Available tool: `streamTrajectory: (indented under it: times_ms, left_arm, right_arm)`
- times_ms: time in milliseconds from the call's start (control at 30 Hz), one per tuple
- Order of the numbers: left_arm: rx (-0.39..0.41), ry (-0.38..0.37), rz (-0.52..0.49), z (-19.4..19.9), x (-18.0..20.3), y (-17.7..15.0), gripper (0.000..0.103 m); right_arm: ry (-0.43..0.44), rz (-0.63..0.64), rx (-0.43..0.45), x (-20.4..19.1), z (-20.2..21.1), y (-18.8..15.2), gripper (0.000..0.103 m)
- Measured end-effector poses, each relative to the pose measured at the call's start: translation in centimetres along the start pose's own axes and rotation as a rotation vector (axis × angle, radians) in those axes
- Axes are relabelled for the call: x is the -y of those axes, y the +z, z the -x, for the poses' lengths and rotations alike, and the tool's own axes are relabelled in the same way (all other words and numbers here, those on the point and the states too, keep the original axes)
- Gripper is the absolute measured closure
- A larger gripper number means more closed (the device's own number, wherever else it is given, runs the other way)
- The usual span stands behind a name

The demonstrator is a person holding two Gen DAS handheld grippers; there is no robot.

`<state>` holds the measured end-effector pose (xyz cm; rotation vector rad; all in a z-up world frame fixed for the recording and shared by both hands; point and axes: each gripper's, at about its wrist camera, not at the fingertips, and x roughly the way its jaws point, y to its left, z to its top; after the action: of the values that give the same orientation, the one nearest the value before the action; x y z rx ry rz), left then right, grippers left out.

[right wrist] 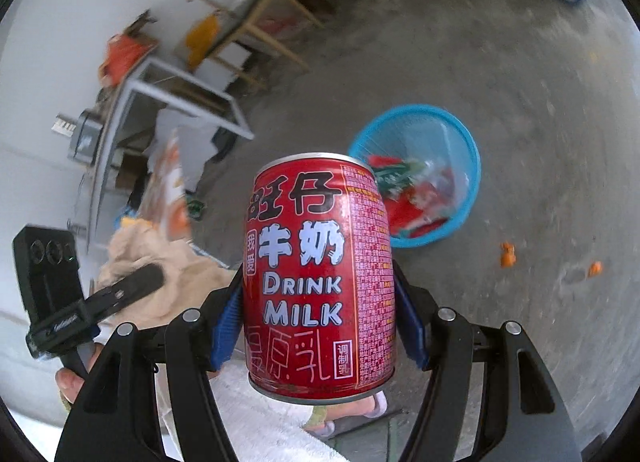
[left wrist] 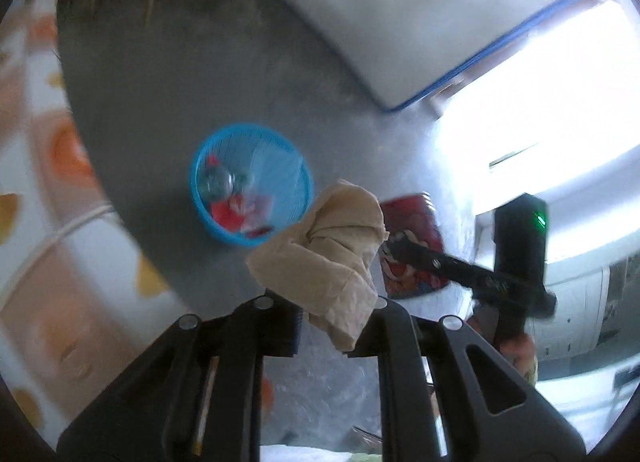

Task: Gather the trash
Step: 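Carry the towel and can over the blue wastebasket and open both tools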

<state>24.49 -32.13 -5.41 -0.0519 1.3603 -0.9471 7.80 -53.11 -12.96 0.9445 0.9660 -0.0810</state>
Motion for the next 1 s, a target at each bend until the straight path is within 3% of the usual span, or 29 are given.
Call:
streamTrajectory:
  times_ms: [200,267,333,367,500,1000]
  left_arm:
    - [-0.119,0.072,0.038,-8.1,-0.1,4.9,0.087]
    - [-0.139,0.114,0.029,-10.2,0.1,6.0,0.061]
    - [-0.127,0.136,0.05,-11.8,0.0,6.8,0.045]
    - [-0.132,0.139,0.061,-12.4,-0.3,7.2,0.043]
    - [-0.125,0.123,0.115,-12.9,-0.8,7.3,0.043]
    - [0.002,0.004,0.108,-9.7,-1.3,7.8,0.04]
  right_arm:
    - [-0.012,-0.114,-0.003,4.6,-2.6,1.0,0.039]
    - [-0.016,-0.138,0.003,5.6,-3.0,1.1,0.039]
    - [-0.021,-0.152,0.004,6.3,-3.5,1.3,0.039]
    - [-0.028,-0.16,0.001,6.7,-3.9,1.2,0.039]
    - [-0.045,-0.162,-0.004,7.7,-4.7,1.0,0.039]
    - [-0.06,-0.126,0.021,6.3,-6.1,2.1,0.039]
